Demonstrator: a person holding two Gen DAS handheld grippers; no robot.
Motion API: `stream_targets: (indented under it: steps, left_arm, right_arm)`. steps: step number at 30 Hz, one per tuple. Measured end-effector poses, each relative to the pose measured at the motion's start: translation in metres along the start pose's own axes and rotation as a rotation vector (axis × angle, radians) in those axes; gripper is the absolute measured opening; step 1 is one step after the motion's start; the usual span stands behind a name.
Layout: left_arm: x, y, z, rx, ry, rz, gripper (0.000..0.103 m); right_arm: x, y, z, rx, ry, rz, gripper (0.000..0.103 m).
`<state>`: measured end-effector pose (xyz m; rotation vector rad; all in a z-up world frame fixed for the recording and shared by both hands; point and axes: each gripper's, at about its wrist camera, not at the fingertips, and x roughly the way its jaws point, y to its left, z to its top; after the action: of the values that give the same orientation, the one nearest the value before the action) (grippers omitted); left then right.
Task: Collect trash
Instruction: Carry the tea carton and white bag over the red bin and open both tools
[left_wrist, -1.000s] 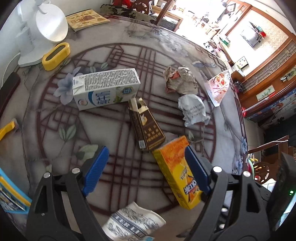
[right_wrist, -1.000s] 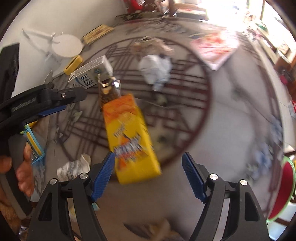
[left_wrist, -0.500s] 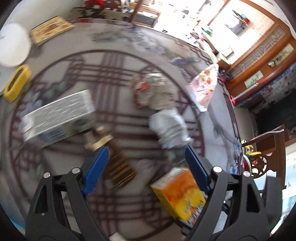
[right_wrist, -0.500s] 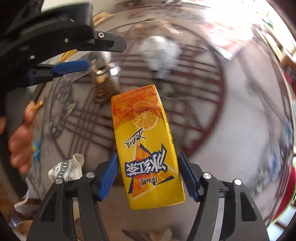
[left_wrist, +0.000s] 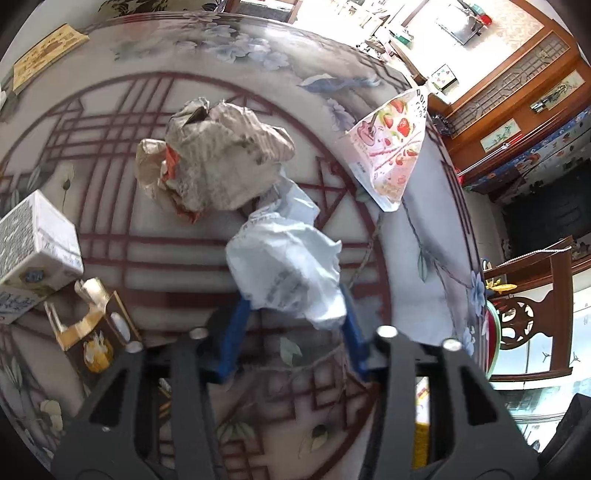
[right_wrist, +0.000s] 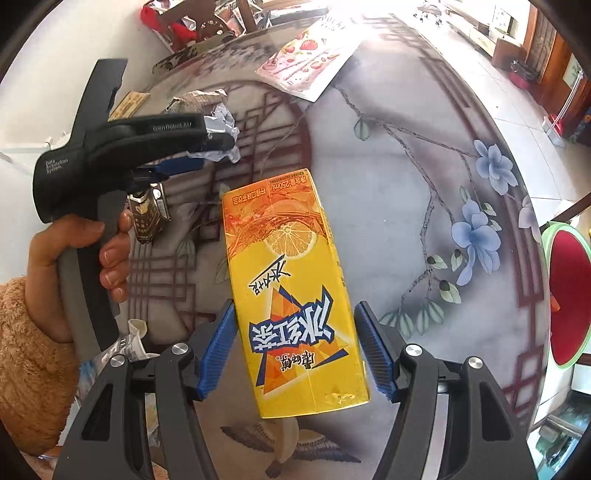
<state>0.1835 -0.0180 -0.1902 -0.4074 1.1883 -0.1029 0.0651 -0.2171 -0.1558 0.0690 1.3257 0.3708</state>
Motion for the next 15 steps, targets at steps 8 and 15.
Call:
stream_targets:
  steps: [8,15]
  left_arm:
    - [-0.043,-0.002,-0.027,0.002,-0.048,-0.015,0.036]
    - [-0.081,-0.019,-0.060,0.039,-0.099,-0.013,0.036]
  right_arm:
    - [-0.021,0.002,-0.004,-0.014,-0.066,0.023,0.063]
    - [-0.044,0.000,-0.012,-0.015,-0.122,0.030,0.063]
